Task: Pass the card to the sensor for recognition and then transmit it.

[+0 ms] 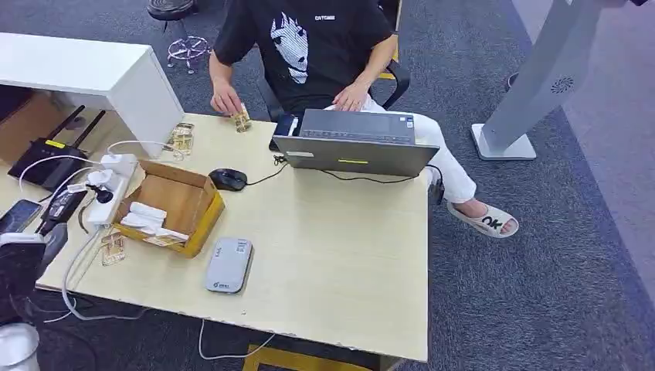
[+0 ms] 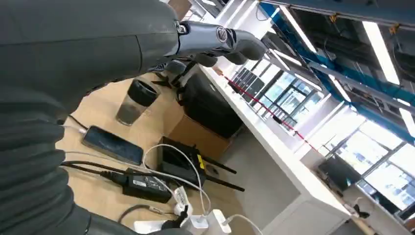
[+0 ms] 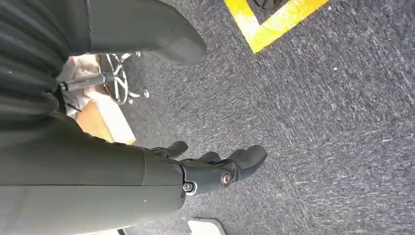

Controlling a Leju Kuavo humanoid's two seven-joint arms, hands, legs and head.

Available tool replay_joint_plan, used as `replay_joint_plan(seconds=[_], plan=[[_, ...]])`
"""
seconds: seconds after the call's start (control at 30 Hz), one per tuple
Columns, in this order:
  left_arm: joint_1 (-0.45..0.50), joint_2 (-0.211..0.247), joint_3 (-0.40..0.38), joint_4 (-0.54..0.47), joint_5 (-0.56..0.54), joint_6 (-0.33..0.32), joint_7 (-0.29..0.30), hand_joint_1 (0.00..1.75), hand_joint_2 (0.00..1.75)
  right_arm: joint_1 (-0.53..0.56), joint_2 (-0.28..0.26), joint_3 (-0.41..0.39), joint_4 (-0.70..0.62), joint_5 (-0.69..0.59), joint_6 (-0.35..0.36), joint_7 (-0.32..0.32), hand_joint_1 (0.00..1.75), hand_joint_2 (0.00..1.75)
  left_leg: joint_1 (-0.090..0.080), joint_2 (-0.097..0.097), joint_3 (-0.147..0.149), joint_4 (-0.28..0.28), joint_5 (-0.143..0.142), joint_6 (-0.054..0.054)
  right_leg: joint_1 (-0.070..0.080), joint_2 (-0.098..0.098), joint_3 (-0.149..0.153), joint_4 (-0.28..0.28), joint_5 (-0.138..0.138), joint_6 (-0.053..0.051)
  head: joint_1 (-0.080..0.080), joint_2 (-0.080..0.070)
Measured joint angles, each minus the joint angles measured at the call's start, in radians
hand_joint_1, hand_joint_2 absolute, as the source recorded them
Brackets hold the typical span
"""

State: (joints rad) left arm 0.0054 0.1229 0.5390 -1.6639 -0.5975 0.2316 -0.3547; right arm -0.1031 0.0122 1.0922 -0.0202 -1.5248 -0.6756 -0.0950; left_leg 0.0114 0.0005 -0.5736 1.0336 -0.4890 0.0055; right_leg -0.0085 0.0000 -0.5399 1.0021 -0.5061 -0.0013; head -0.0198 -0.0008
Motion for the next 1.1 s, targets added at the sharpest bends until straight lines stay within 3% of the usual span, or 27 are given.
replay_joint_plan(seconds=[0.3,0.6,0.8,0.97,1.03,1.1], plan=[[-0.132,0.101,-0.136,0.141,-0.192,0.014,0.105,0.00,1.75,-0.010,0.008,0.059,-0.001,-0.012,-0.005,0.021,0.00,1.75,0.000,0.001,0.000,0.000,0.000,-0.001,0.000,0.001,-0.001,0.000,0.000,0.000,0.000,0.000],[-0.269,0.154,-0.313,0.253,-0.400,0.029,0.206,0.00,1.75,-0.015,0.014,0.114,-0.018,-0.011,-0.009,0.046,0.00,1.75,0.000,0.001,0.000,0.000,0.001,0.000,0.000,0.001,-0.001,0.000,0.001,0.000,0.000,0.000],[-0.373,0.155,-0.443,0.314,-0.501,0.019,0.256,0.00,1.75,-0.020,0.014,0.143,-0.037,-0.002,-0.009,0.055,0.00,1.75,0.000,0.001,0.000,0.000,0.001,0.000,0.000,0.001,-0.001,0.000,0.001,0.000,0.000,0.000],[-0.414,0.125,-0.515,0.326,-0.429,-0.040,0.274,0.07,1.75,-0.020,0.014,0.137,-0.046,-0.028,-0.009,0.032,0.00,1.75,0.000,0.001,-0.001,0.001,0.001,0.000,0.000,0.003,-0.001,0.000,0.002,0.000,0.000,0.000],[-0.422,0.114,-0.536,0.327,-0.381,-0.061,0.278,1.68,1.75,-0.020,0.014,0.134,-0.048,-0.037,-0.009,0.027,0.00,1.75,0.000,0.001,-0.001,0.001,0.001,0.000,0.000,0.003,-0.001,0.000,0.002,0.000,0.000,0.000],[-0.425,0.107,-0.556,0.328,-0.332,-0.080,0.279,1.75,1.75,-0.020,0.014,0.130,-0.049,-0.040,-0.010,0.023,0.00,1.75,0.000,0.001,-0.001,0.001,0.001,0.000,0.000,0.003,-0.001,0.000,0.001,0.000,0.000,0.000]])
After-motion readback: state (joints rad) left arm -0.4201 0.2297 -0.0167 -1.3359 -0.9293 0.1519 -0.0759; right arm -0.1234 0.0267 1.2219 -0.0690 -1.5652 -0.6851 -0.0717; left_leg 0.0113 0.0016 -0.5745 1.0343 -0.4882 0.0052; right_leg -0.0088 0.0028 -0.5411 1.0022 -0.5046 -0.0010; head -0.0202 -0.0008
